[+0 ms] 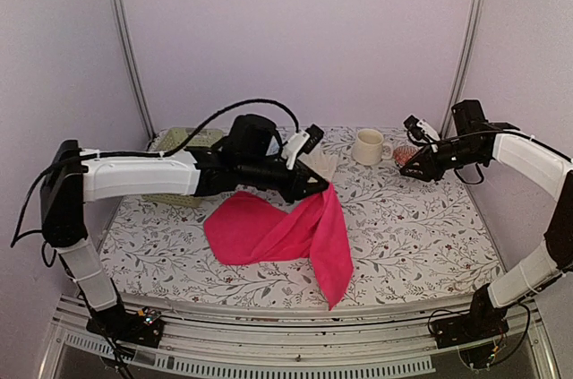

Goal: Roll the towels
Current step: Place the towel at the center of the board, then flatten out the towel at the center of the board.

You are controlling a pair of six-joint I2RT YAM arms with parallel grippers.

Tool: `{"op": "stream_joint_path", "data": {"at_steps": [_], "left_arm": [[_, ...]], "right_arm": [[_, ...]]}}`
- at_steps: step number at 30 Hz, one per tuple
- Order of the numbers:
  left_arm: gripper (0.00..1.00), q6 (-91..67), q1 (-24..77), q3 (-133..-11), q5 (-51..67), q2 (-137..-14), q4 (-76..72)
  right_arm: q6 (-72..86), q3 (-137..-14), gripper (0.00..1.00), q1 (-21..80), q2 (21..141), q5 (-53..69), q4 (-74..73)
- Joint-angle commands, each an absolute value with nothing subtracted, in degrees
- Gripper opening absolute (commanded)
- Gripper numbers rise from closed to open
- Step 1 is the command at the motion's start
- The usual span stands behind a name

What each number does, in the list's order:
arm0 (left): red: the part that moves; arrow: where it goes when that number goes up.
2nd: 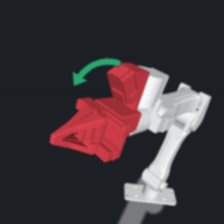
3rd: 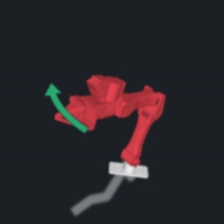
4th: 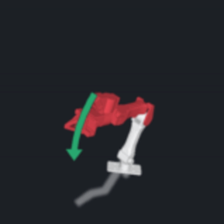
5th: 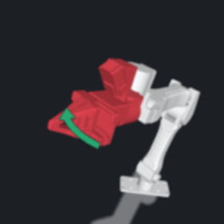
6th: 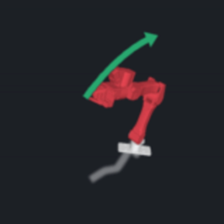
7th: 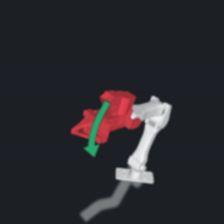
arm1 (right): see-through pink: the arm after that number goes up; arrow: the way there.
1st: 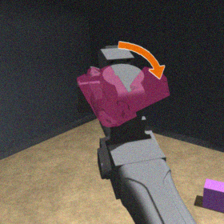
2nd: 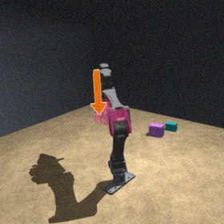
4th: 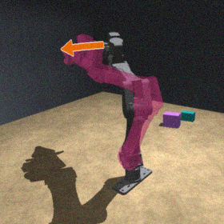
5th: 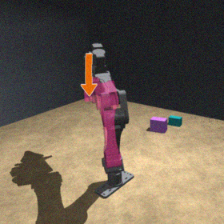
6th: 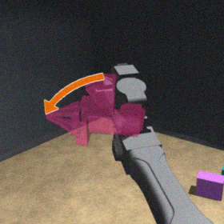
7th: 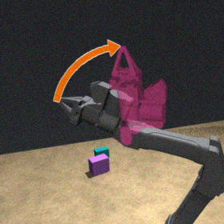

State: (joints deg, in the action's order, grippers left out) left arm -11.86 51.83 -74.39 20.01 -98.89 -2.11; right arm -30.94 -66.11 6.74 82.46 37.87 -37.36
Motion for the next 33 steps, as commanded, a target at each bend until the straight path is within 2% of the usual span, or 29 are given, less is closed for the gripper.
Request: {"op": "stream_joint_path", "data": {"at_steps": [1, 4, 7, 15, 20, 27, 33], "left_arm": [[0.24, -11.1, 52.9, -79.1, 23.0, -101.8, 6.6], [0.39, -8.9, 52.5, -78.5, 16.5, -99.7, 11.3], [0.44, -9.2, 50.8, -75.6, 11.7, -97.1, 15.5], [0.44, -16.1, 45.3, -62.8, 7.2, -91.1, 19.0], [0.44, -20.4, 41.7, -57.4, 5.3, -87.7, 18.4], [0.44, -24.3, 40.2, -53.9, 4.5, -85.1, 16.4], [0.44, -25.5, 40.1, -53.1, 5.0, -84.7, 16.4]], "right_arm": [[-31.6, -65.6, 0.36, 7.4, 81.7, 39.6, -42.0], [-34.7, -64.7, 0.35, 11.7, 80.7, 37.4, -45.9], [-39.1, -62.0, 0.34, 18.9, 77.5, 36.1, -48.2], [-45.1, -57.2, 0.33, 40.8, 79.1, 33.7, -50.1], [-44.9, -55.0, 0.37, 52.5, 82.5, 27.4, -44.6], [-42.4, -52.6, 0.36, 61.8, 89.7, 20.2, -35.6], [-41.0, -51.8, 0.36, 64.3, 94.2, 18.1, -31.4]]}}
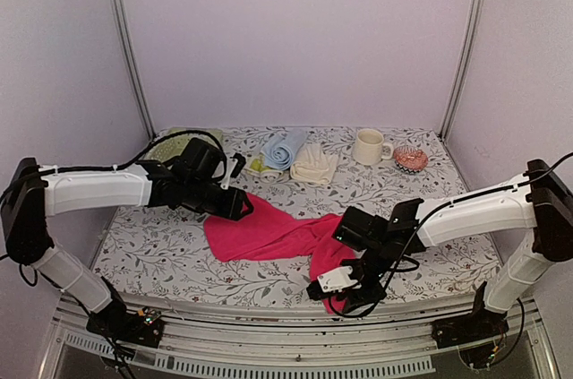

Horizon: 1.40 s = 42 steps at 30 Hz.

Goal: Roll the towels
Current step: Flatten out the towel at the center of the board.

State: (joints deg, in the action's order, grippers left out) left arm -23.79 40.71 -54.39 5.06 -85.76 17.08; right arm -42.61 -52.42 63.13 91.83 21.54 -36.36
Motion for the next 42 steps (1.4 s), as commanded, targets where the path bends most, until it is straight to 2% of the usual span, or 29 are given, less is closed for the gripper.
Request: {"op": "stream_joint_path", "data": {"at_steps": [1, 14, 16, 18, 22, 26, 30, 32, 34, 39, 42], "left_arm": [[0.44, -25.5, 40.2, -53.0, 5.1, -84.5, 16.4], [0.43, -25.1, 40.0, -51.3, 4.6, -83.8, 15.4], [0.44, -25.1, 39.9, -51.2, 4.8, -84.1, 15.4], [0.44, -25.0, 40.0, -51.2, 5.0, -84.3, 15.4], [0.43, -25.0, 40.0, -51.2, 4.7, -84.3, 15.2], [0.44, -25.2, 39.9, -51.2, 4.7, -84.3, 15.2], [0.44, -25.0, 39.9, -51.3, 4.7, -84.3, 15.0], [0.43, -24.8, 39.9, -51.4, 4.6, -84.4, 15.0], [0.43, -24.5, 40.0, -51.5, 4.4, -84.7, 15.0], [0.43, -23.6, 39.9, -52.3, 4.8, -85.4, 15.4], [0.42, -22.3, 39.9, -52.6, 5.1, -85.7, 16.8]], "right_arm": [[-40.7, -51.8, 0.37, 64.4, 94.8, 17.5, -30.7], [-39.3, -52.6, 0.38, 67.0, 100.3, 11.4, -27.6], [-39.4, -52.5, 0.40, 67.2, 100.8, 11.1, -27.8], [-39.8, -52.6, 0.46, 67.5, 100.9, 12.0, -28.7], [-39.8, -53.0, 0.47, 68.2, 101.2, 10.9, -28.6], [-37.2, -54.7, 0.32, 68.3, 100.9, 8.4, -28.0], [-36.0, -54.5, 0.24, 68.2, 97.6, 7.9, -29.7], [-35.9, -54.0, 0.11, 67.4, 95.3, 7.8, -30.8], [-35.7, -53.3, 0.04, 65.2, 93.2, 8.6, -31.8], [-35.8, -50.6, 0.03, 57.1, 86.9, 9.8, -34.4], [-36.1, -50.3, 0.03, 47.3, 82.2, 12.6, -36.4]]}}
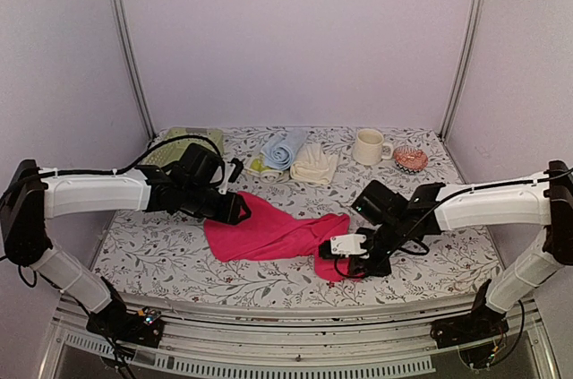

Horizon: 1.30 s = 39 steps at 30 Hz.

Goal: Roll the towels
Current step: Flatten out the towel at the center of the board.

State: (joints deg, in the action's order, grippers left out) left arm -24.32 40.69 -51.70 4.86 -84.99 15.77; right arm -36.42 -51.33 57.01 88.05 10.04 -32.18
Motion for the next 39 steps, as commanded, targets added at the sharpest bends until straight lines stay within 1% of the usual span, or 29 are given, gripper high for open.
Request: {"op": "stream_joint_path", "data": {"at_steps": [1, 4, 8, 9, 11, 15, 22, 25, 30, 35, 36, 37, 39], "left_arm": [[0.42, -21.9, 39.9, -52.8, 5.3, -85.9, 17.4], [0.41, -20.8, 40.0, -52.8, 6.2, -86.5, 19.4], [0.40, -20.1, 40.4, -52.4, 5.6, -86.8, 21.8], [0.40, -19.8, 40.5, -52.2, 5.6, -86.7, 22.1], [0.41, -19.2, 41.0, -51.8, 5.7, -86.7, 22.8], [0.41, -17.3, 43.5, -51.4, 5.6, -87.0, 25.1], [0.42, -14.7, 50.1, -50.5, 6.3, -87.9, 26.8], [0.42, -14.4, 51.7, -50.9, 4.2, -89.4, 27.7], [0.42, -13.2, 54.2, -51.8, 6.0, -93.1, 28.5], [0.43, -13.1, 57.3, -53.9, -2.5, -96.5, 31.4], [0.42, -13.2, 57.5, -54.1, -3.6, -96.8, 31.7], [0.40, -13.3, 57.5, -54.3, -4.7, -97.3, 32.0], [0.32, -13.3, 57.6, -54.9, -6.9, -97.5, 32.9]], "right_arm": [[-36.5, -50.3, 0.03, 43.4, 80.8, 13.3, -36.9], [-37.6, -50.6, 0.03, 31.2, 77.8, 15.0, -37.1], [-34.0, -53.3, 0.03, 15.2, 78.4, 19.8, -36.2], [-32.9, -53.9, 0.03, 11.9, 78.6, 22.6, -36.2], [-30.7, -53.7, 0.03, 8.9, 78.7, 25.0, -35.4], [-28.9, -51.4, 0.03, 8.9, 79.5, 26.1, -32.8], [-27.8, -51.4, 0.03, 8.8, 80.8, 27.2, -31.2], [-27.7, -51.5, 0.03, 8.9, 81.2, 27.7, -31.1], [-27.7, -51.3, 0.04, 8.9, 81.4, 28.4, -31.1], [-27.7, -51.2, 0.04, 8.9, 81.2, 28.6, -31.0], [-27.6, -51.1, 0.04, 8.9, 81.3, 28.7, -30.9], [-27.6, -51.0, 0.04, 8.9, 81.3, 28.8, -30.9], [-27.5, -50.9, 0.04, 8.9, 81.2, 28.7, -30.8]]}}
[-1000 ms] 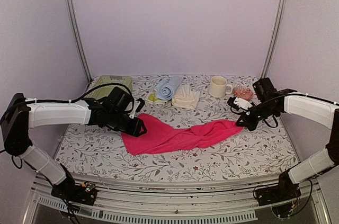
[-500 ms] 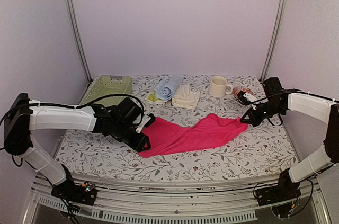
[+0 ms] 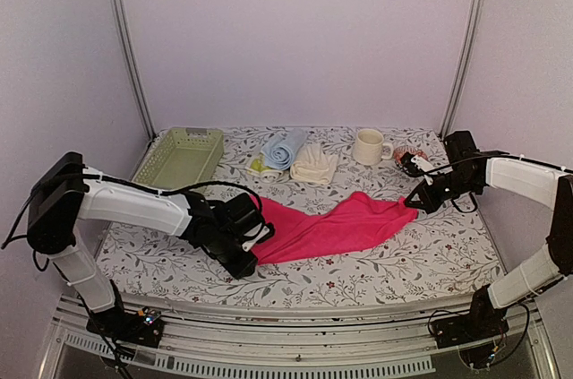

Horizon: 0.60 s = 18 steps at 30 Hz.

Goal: Roll the towels
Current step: Flatten out the towel at the center of the board.

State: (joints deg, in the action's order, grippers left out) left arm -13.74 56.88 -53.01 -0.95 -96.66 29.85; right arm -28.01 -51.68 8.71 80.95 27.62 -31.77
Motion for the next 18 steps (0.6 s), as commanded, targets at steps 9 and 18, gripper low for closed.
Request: {"op": "stream_joint_path", "data": {"at_steps": [9, 18], "left_arm": [[0.00, -11.0, 56.3, -57.1, -16.2, -91.1, 36.7], [0.00, -9.0, 52.7, -70.4, -21.8, -78.0, 48.2]], "right_arm": [[-27.2, -54.1, 0.03, 8.2, 79.2, 26.7, -32.0], [-27.9, -68.7, 0.03, -5.0, 74.7, 28.0, -39.4]]}}
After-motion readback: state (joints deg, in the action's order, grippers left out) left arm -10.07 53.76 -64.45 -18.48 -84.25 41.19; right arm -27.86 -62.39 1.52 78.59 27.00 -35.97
